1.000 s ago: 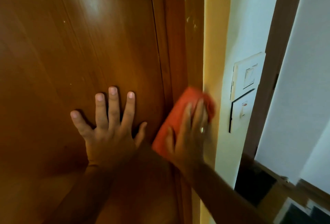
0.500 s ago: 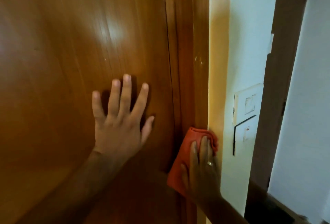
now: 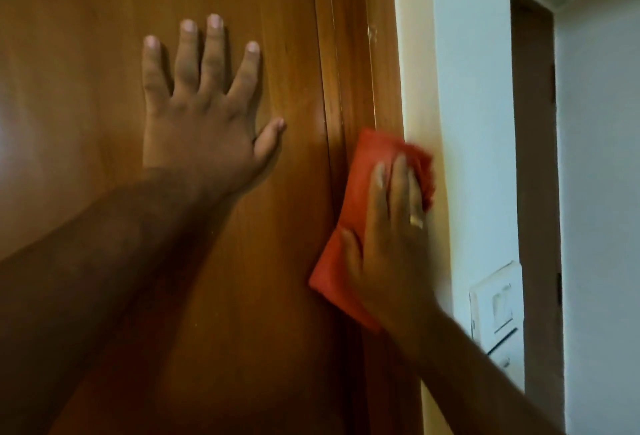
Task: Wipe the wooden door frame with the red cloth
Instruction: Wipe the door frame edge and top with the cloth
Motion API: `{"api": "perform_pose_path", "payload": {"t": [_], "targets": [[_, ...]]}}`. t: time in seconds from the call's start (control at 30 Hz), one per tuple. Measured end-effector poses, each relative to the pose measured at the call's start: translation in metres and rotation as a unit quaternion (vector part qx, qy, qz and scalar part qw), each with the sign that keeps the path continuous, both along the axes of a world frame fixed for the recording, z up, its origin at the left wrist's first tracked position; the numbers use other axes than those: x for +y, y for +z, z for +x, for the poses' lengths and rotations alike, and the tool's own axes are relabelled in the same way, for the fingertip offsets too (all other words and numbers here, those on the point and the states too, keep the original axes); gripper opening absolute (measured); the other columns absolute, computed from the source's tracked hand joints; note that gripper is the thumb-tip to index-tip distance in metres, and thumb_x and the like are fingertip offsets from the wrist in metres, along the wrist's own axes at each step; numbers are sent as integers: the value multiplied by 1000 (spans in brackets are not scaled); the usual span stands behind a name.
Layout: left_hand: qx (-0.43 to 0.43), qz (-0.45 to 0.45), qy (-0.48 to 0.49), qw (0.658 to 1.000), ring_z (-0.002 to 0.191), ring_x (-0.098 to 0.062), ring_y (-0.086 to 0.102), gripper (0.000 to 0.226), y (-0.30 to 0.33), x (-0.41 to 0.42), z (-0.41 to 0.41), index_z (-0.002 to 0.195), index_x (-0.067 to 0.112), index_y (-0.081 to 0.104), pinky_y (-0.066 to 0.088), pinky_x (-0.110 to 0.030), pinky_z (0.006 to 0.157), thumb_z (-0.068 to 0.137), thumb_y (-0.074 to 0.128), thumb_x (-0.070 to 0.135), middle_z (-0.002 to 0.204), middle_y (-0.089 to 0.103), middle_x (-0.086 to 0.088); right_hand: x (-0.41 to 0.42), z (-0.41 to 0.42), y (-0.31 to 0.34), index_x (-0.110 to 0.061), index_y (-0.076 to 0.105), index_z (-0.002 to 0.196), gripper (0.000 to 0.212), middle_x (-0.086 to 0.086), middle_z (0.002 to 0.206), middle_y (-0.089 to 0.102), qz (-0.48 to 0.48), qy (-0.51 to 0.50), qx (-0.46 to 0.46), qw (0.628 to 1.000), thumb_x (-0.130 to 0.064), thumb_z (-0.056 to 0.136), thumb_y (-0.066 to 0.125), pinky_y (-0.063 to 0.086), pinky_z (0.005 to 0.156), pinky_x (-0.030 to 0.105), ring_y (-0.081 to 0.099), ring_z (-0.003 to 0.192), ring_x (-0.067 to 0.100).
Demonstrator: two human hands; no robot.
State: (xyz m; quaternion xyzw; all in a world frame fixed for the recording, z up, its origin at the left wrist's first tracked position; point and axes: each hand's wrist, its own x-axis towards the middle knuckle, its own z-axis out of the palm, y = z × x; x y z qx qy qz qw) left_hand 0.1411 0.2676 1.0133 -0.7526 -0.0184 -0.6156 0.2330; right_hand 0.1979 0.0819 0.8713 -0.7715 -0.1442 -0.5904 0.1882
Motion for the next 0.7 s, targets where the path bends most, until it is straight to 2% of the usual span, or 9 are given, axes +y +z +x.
{"api": "perform_pose_path", "payload": {"t": [0.07, 0.13, 0.23, 0.33, 0.43, 0.57, 0.7], "targets": [[0, 2, 0, 1000, 151, -42, 6, 81, 0, 0, -1, 158, 16, 13, 8, -68, 117, 94, 22, 66, 164, 7, -24, -3, -1, -57, -4, 24, 149, 74, 27, 156, 24, -3, 8, 20, 1000, -42, 92, 50, 37, 106, 51, 31, 139, 45], [3, 0, 6, 1000, 151, -43, 6, 81, 0, -1, -1, 158, 15, 13, 8, -68, 117, 94, 23, 66, 164, 6, -25, -7, -3, -106, -2, 31, 145, 65, 30, 153, 27, -42, -2, 46, 998, -45, 97, 36, 43, 102, 53, 35, 135, 46], [6, -1, 7, 1000, 151, -43, 5, 81, 0, -2, -1, 158, 15, 12, 7, -68, 117, 94, 21, 66, 164, 5, -25, -14, 0, -112, -2, 31, 143, 63, 29, 150, 24, -70, 24, 65, 995, -46, 99, 20, 45, 97, 58, 31, 133, 47], [14, -6, 7, 1000, 151, -43, 4, 82, 2, -1, -1, 158, 16, 11, 7, -68, 117, 94, 21, 66, 164, 4, -25, -11, 3, -46, -2, 26, 147, 61, 27, 153, 21, -57, 51, -3, 997, -41, 100, 27, 36, 105, 52, 29, 138, 46], [15, -14, 8, 1000, 151, -42, 5, 83, 1, -2, -1, 158, 16, 12, 7, -67, 117, 93, 23, 66, 164, 5, -24, -11, 9, 62, -4, 23, 152, 65, 26, 158, 20, -52, 12, -61, 997, -34, 98, 42, 28, 111, 47, 26, 143, 43], [21, -21, 6, 1000, 152, -40, 4, 82, 0, -3, -3, 158, 18, 11, 7, -65, 118, 93, 23, 67, 165, 5, -22, -7, 10, 187, -10, 7, 155, 76, 21, 163, 3, -32, 2, -59, 998, -31, 96, 50, 22, 115, 48, 9, 149, 40], [20, -25, 4, 999, 152, -40, 6, 82, 0, -3, -4, 158, 19, 15, 8, -65, 118, 92, 25, 66, 165, 8, -21, -4, 5, 253, -12, 1, 155, 82, 18, 163, -5, -33, 3, -50, 998, -29, 95, 54, 19, 117, 47, 0, 150, 39]]}}
